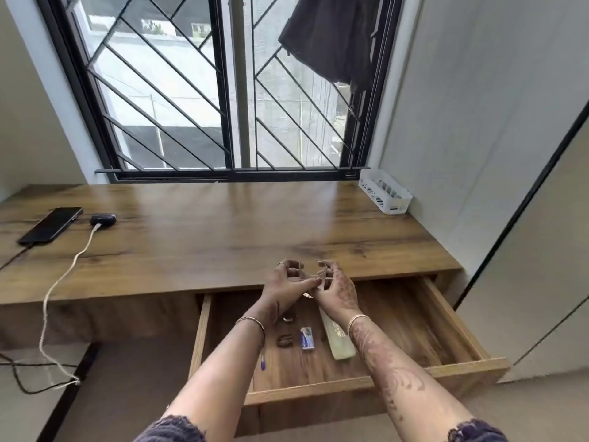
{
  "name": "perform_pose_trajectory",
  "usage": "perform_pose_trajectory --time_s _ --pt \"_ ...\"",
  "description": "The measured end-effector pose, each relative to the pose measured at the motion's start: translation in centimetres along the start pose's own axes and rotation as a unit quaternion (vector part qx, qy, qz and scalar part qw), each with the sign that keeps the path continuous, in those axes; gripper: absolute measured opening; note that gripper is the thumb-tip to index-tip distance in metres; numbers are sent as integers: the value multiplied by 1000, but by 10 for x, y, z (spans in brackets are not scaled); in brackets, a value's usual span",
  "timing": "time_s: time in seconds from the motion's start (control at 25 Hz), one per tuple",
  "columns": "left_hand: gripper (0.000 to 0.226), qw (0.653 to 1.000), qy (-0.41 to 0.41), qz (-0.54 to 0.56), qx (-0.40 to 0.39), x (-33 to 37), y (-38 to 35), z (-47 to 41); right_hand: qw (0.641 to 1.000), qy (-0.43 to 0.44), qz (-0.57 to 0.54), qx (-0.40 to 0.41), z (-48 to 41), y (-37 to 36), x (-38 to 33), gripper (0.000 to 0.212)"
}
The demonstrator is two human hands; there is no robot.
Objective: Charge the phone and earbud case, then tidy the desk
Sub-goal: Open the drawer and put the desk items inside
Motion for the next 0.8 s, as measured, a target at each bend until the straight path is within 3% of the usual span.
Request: perform_pose_trajectory --time_s 0.36,0.56,0.8 --pt "54 992 10 -24 -127 -18 -99 16 994 -87 16 66 32 62 82 31" --pt "57 982 30 3 -188 -25 -157 -8 984 -158 9 80 18 84 133 56" --pt "55 968 46 -13 -245 -37 -209 -36 974 -211 34 75 -8 93 177 62"
Point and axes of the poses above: each hand's wrist, its own z-axis away from the middle knuckle, its own y-axis out of the back of the hand, x = y × z, the point moved 10 cm from there along -z, towards the middle knuckle, and after that the axes turned 12 degrees about -z, right-handed, at the moved point
